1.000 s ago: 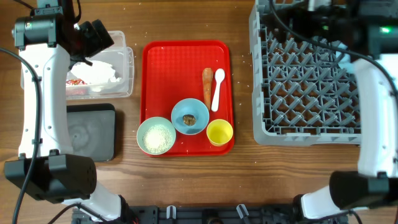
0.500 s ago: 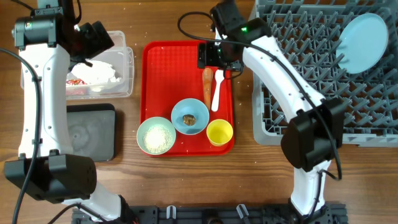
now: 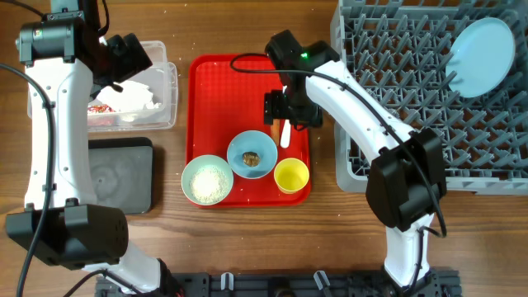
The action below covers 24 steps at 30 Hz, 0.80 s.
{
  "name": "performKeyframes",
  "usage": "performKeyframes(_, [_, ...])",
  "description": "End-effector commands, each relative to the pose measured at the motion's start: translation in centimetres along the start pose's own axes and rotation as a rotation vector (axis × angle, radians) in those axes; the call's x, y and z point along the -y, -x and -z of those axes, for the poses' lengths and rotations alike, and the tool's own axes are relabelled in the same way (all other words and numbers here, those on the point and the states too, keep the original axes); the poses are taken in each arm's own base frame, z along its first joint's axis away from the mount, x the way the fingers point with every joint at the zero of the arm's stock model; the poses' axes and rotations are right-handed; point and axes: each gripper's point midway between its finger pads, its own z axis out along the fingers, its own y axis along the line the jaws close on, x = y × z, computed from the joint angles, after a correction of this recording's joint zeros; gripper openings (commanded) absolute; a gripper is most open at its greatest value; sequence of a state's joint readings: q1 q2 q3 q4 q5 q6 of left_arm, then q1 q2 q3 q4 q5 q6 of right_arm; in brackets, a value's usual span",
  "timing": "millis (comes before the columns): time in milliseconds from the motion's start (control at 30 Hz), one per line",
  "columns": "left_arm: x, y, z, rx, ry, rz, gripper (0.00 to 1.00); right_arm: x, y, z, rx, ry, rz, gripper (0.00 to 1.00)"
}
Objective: Sort waste into correct bins and load items into the dishwasher rack
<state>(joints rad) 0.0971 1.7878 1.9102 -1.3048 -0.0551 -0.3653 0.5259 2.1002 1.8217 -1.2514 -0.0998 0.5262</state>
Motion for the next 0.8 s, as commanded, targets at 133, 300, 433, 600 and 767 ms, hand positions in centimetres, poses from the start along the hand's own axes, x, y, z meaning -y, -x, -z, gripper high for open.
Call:
performKeyframes(133, [-0.1,0.1,0.3,0.011,0.009,0.011,1.00,0.9,-2.5,-0.1,-0.099,-0.041,0.102,0.80])
performKeyframes(300, [-0.1,0.1,0.3,0.012,0.008,0.011,1.00,-1.5,-2.1,1.1,-0.058,0.075,0.183,0.80])
performKeyframes(433, [-0.1,0.1,0.3,0.012,0.008,0.011,1.00,-4.3,-1.9,-0.5,0.005,0.115,0.267,0.79])
performKeyframes(600, [-0.1,0.1,0.3,0.012,0.009,0.011,1.00,-5.5,-2.8,-2.7,0.019,0.118,0.292,0.73])
performKeyframes(767, [-0.6,0.3,0.3,0.027,0.035,0.011,1.00,-3.4,-2.2,-4.5,0.056,0.016,0.161,0.56])
